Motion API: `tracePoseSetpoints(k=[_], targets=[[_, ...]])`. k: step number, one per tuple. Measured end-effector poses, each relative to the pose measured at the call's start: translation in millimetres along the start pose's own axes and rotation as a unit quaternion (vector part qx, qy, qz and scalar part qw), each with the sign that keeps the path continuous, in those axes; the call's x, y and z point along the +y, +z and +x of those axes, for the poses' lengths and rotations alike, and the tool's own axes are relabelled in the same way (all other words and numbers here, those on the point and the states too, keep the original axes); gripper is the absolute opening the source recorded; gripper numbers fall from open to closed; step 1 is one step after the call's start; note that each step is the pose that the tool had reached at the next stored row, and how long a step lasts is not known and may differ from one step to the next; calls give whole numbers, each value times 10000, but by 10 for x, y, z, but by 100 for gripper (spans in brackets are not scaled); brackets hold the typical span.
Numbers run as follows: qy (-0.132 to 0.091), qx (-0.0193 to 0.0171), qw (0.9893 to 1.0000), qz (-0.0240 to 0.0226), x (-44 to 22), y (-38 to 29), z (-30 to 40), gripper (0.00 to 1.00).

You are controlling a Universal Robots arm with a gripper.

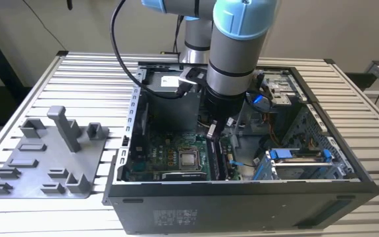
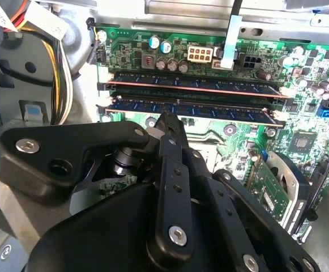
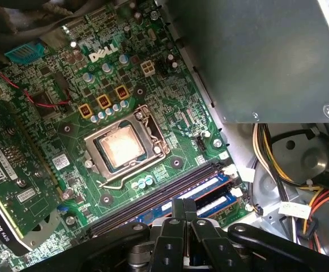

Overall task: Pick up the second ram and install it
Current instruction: 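Press down the second ram until it locks into place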

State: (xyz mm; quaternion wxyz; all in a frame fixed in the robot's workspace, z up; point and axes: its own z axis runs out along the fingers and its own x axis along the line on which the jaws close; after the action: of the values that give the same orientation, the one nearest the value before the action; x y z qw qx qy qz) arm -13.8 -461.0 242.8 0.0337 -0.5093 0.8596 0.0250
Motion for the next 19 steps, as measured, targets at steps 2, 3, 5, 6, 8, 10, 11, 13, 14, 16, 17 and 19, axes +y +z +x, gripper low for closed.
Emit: tracePoseSetpoints(k=[2, 3, 5, 6, 8, 10, 11, 13, 14, 16, 17, 19], targets=[[0, 0, 10000, 0, 0, 0, 0, 11], [0, 0, 10000, 0, 1, 0, 0, 11], [1, -3, 10000, -1, 5, 9, 4, 11], [1, -3, 10000, -2, 6, 16, 5, 11], [0, -4, 10000, -3, 6, 30, 6, 11], [0, -3, 10000, -6, 6, 53, 8, 11], [1, -2, 10000, -9, 7, 62, 9, 11], [0, -2, 10000, -12, 7, 86, 11, 11], [-10, -2, 10000, -13, 6, 98, 12, 11], [-37, 0, 10000, -15, 6, 102, 13, 11], [-61, 1, 10000, -17, 6, 102, 13, 11], [-156, 0, 9999, -25, 5, 102, 15, 11]])
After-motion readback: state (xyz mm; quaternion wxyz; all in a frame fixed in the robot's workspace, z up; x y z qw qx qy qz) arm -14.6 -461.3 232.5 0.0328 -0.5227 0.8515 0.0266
